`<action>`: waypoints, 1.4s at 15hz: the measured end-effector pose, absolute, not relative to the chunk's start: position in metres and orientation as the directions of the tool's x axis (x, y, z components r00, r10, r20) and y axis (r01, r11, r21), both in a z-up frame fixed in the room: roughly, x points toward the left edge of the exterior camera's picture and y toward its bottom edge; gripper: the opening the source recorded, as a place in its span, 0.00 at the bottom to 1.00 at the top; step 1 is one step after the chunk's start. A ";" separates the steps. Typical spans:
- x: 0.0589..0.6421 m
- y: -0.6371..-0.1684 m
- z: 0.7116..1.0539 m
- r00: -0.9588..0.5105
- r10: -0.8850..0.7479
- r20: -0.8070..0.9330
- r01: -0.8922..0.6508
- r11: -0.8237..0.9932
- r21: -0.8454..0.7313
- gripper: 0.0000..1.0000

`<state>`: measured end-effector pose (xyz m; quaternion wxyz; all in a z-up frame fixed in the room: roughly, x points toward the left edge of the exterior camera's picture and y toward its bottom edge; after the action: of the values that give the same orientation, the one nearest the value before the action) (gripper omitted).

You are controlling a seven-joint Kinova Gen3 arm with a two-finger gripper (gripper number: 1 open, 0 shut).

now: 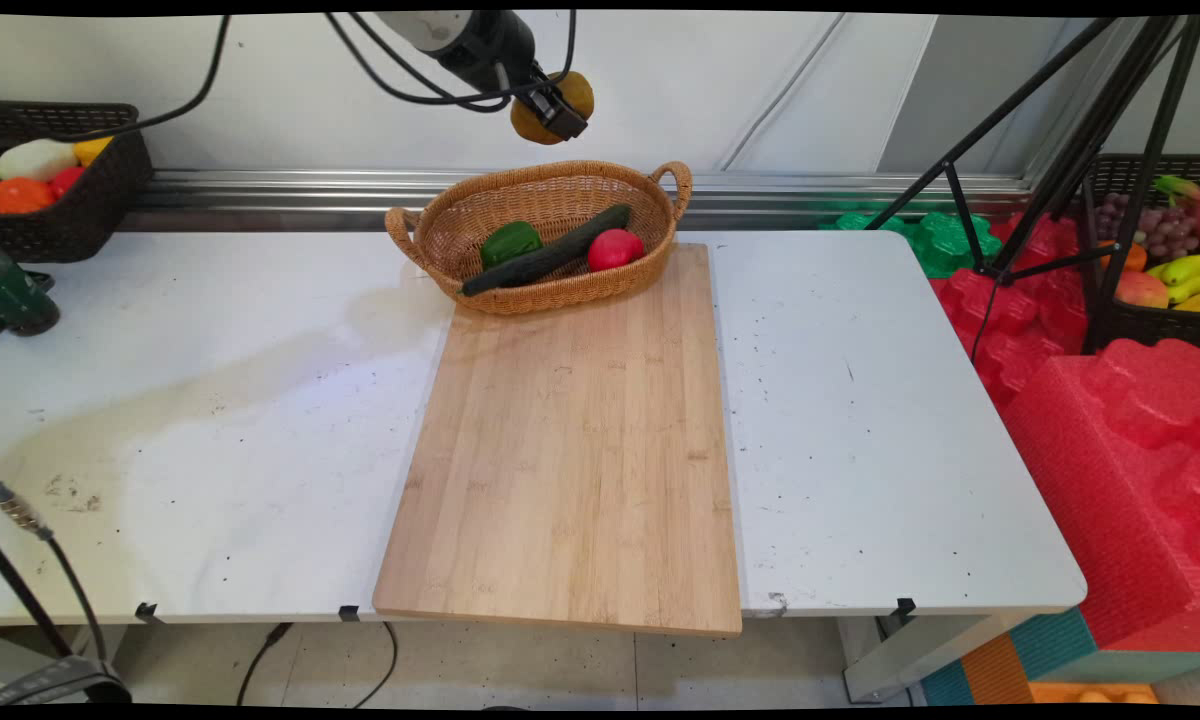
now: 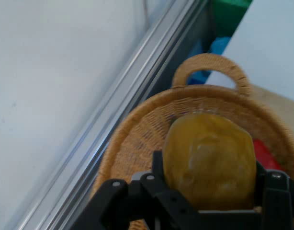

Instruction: Place the picked object in the vegetable basket

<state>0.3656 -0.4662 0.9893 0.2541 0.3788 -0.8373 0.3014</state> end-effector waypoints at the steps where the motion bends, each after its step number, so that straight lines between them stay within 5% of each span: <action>1: 0.367 -0.476 0.985 -0.584 -0.494 0.644 -0.791 0.525 -0.314 0.00; 21: 0.386 -0.610 0.873 -0.602 -0.674 0.428 -0.797 0.539 -0.272 0.00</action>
<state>0.3856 -0.6099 0.8728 0.1371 0.4245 -0.8664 0.2243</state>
